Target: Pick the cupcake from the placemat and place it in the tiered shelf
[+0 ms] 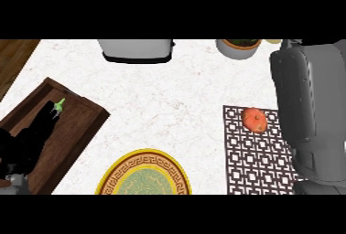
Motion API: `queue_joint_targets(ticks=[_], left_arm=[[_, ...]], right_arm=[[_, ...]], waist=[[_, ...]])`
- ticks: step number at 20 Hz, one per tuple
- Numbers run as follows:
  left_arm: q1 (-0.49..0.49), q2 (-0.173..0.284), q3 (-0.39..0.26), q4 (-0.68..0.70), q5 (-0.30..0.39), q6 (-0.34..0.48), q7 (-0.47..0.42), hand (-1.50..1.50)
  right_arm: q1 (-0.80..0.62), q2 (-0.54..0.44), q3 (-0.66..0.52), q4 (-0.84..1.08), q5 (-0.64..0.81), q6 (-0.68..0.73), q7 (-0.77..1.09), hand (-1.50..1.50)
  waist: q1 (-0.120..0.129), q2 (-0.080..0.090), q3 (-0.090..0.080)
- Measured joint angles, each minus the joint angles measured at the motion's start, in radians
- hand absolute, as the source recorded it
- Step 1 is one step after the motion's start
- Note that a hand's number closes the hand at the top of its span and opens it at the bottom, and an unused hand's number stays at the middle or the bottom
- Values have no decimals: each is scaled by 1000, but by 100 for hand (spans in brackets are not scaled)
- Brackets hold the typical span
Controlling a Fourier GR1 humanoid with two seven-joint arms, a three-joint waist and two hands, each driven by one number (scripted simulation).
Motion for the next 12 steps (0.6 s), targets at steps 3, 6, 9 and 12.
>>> queue_joint_targets(ticks=[3,6,9,12], left_arm=[[-2,-4,-1,-11,-5,7,12,0],[-4,-8,4,5,-8,7,0,0],[13,-10,7,-9,-2,-1,1,0],[12,-19,7,-2,-7,6,-1,0]], right_arm=[[-76,-15,-19,23,41,-2,2,150],[-129,-15,-25,42,97,-4,9,150],[-168,-42,-38,59,149,2,8,150],[-205,-72,-52,96,207,35,4,150]], waist=[[-4,0,0],[-8,0,0],[-9,-1,0],[-13,-2,0]])
